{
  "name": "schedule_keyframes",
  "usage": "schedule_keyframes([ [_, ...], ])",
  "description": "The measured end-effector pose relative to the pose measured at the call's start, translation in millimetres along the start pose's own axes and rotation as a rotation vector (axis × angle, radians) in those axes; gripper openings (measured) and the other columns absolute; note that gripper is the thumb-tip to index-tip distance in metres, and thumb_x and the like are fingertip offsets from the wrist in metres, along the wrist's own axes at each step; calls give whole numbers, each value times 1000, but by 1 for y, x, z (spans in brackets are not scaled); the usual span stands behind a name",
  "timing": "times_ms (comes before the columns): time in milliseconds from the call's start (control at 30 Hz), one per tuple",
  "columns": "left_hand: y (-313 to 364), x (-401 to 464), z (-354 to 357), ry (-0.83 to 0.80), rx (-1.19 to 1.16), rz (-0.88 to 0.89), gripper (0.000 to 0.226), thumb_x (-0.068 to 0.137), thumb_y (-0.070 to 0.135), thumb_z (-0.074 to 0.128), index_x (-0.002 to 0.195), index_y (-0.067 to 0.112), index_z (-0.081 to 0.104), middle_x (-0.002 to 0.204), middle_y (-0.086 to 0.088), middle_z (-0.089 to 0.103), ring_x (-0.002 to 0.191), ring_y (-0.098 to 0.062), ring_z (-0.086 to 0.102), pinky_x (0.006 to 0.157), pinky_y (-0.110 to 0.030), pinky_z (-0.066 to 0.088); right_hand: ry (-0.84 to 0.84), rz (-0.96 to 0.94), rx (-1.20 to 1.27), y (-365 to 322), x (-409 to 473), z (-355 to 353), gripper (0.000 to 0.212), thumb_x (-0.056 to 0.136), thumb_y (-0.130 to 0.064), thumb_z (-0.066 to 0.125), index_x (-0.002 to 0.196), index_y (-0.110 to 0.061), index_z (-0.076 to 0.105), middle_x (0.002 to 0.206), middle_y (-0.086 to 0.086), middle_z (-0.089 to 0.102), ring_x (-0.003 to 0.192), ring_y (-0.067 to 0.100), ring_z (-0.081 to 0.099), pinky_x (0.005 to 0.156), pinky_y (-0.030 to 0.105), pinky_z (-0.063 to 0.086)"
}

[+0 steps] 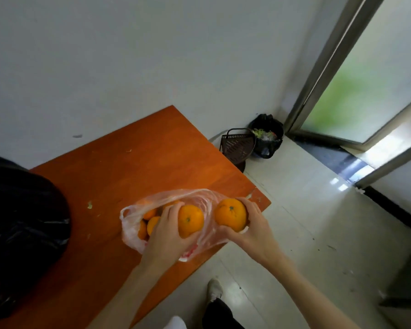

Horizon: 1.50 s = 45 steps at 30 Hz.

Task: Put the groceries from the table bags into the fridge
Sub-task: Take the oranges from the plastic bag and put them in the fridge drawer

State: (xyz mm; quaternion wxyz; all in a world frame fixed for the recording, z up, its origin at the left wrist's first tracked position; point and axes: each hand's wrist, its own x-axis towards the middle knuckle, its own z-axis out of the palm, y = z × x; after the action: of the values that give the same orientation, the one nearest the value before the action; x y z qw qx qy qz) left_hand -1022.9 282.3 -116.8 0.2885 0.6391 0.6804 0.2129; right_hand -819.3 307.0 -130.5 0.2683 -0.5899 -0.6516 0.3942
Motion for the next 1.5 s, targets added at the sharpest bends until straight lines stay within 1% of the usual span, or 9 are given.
schedule_keyframes([
  [100,10,-2,-3,-40,104,175,90,60,73,48,131,18,40,129,-2,49,120,-19,44,96,-30,37,152,39,-16,0,-26,-8,76,69,-40,79,130,-27,37,118,-9,41,105,7,47,79,12,41],
  [233,29,-15,13,-144,107,292,73,72,45,72,132,18,39,130,-3,46,121,-20,41,101,-34,36,319,172,-20,8,-77,-20,72,69,-32,80,128,-21,39,112,-8,39,99,7,45,67,2,37],
  [367,59,-38,48,-297,114,386,73,72,45,73,131,21,38,131,-2,45,121,-19,43,102,-34,38,490,285,-58,28,-145,-37,71,70,-31,80,127,-18,40,111,-7,39,99,8,44,70,4,34],
  [500,101,-66,91,-388,140,526,74,70,42,75,131,16,41,125,-2,49,117,-18,45,97,-24,34,597,375,-116,54,-215,-66,73,69,-38,79,127,-20,40,114,-6,40,100,7,45,71,4,33],
  [667,179,-104,146,-480,122,663,78,72,42,74,135,18,36,128,-2,44,116,-14,42,94,-22,34,783,492,-62,86,-301,-122,76,71,-43,77,132,-24,36,118,-7,39,103,9,45,83,21,41],
  [1033,371,-254,312,-672,17,903,78,71,30,77,136,13,37,131,-9,45,120,-21,40,95,-23,33,1048,647,-134,159,-520,-291,76,72,-38,77,135,-20,38,126,-1,44,106,10,44,86,22,37],
  [1200,455,-293,360,-713,-47,954,78,70,26,79,134,12,37,127,-10,48,117,-24,45,90,-25,38,1177,694,-82,188,-576,-356,84,71,-39,77,140,-22,31,139,1,40,123,20,45,101,40,41],
  [1400,553,-307,421,-725,-66,1037,73,71,32,76,132,20,38,123,-8,47,110,-18,44,86,-20,33,1314,682,-60,230,-603,-437,75,71,-37,78,132,-25,35,128,1,46,107,16,50,86,30,46],
  [1500,603,-313,458,-725,-119,1075,74,72,34,76,133,20,37,126,-6,48,114,-19,44,88,-22,35,1372,648,-26,252,-613,-484,74,72,-35,78,133,-24,36,126,-2,45,106,14,49,86,29,46],
])
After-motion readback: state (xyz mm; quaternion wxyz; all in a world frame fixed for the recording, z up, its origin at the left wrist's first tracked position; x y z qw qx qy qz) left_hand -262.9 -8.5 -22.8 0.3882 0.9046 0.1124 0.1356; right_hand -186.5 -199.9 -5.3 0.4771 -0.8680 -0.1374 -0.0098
